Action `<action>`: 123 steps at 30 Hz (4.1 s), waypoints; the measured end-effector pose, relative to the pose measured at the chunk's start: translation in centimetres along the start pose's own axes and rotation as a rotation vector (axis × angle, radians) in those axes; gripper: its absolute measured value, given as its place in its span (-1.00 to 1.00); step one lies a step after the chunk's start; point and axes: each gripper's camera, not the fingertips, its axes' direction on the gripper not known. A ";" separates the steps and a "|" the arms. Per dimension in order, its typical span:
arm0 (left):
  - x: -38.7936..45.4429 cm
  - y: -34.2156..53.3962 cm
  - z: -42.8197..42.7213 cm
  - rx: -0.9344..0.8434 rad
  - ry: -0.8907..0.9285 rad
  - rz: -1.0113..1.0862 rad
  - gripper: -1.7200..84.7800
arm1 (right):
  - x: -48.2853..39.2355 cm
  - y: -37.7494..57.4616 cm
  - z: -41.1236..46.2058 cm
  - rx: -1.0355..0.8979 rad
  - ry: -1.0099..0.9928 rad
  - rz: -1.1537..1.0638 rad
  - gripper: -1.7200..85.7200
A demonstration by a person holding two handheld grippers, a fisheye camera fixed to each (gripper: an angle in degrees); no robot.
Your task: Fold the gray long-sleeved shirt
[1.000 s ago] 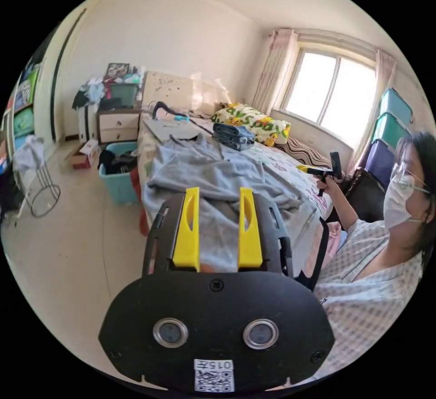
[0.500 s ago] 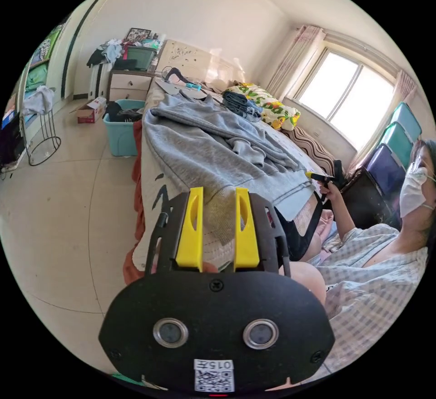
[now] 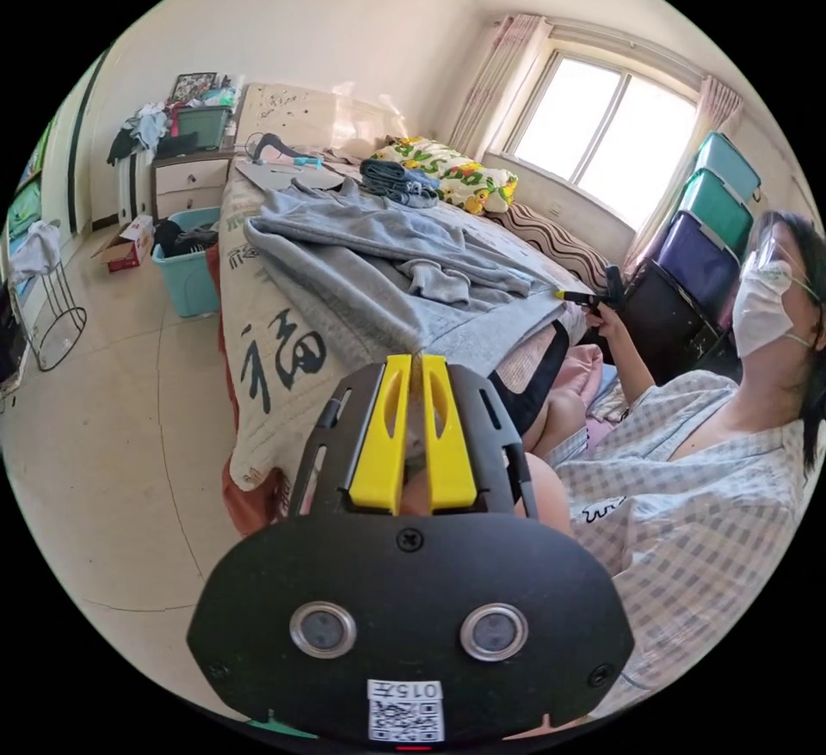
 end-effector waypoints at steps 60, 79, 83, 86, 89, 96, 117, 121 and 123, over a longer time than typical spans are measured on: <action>32.5 -46.6 32.5 -0.418 0.216 0.695 -0.78 | -8.8 14.9 14.0 0.579 0.307 -0.040 -0.78; 34.6 -37.4 26.5 -0.162 -0.060 0.790 -0.80 | -10.7 0.6 17.9 0.263 0.036 -0.186 -0.92; 30.0 -37.1 18.5 0.066 -0.098 0.669 -0.85 | -12.8 1.7 18.3 0.368 0.115 -0.259 -0.80; 23.8 -36.1 12.6 0.225 -0.057 0.486 -0.86 | -16.7 1.8 22.5 0.234 0.088 -0.453 -0.75; 18.9 -34.1 10.4 0.270 -0.001 0.348 -0.86 | -22.4 0.4 29.4 -0.034 0.001 -0.660 -0.65; 15.4 -29.1 10.5 0.251 0.037 0.314 -0.86 | -25.0 -5.1 37.1 -0.215 0.188 -0.735 -0.91; -6.6 7.0 -0.1 0.232 0.162 -0.211 -0.75 | 4.5 -1.6 9.3 0.013 0.288 0.070 -0.62; -2.2 9.9 3.7 0.116 0.245 -0.136 -0.74 | 4.4 3.9 8.0 -0.034 0.070 0.083 -0.65; -1.0 10.1 5.5 0.034 0.209 -0.097 -0.72 | 4.5 5.6 7.3 -0.016 0.027 0.078 -0.68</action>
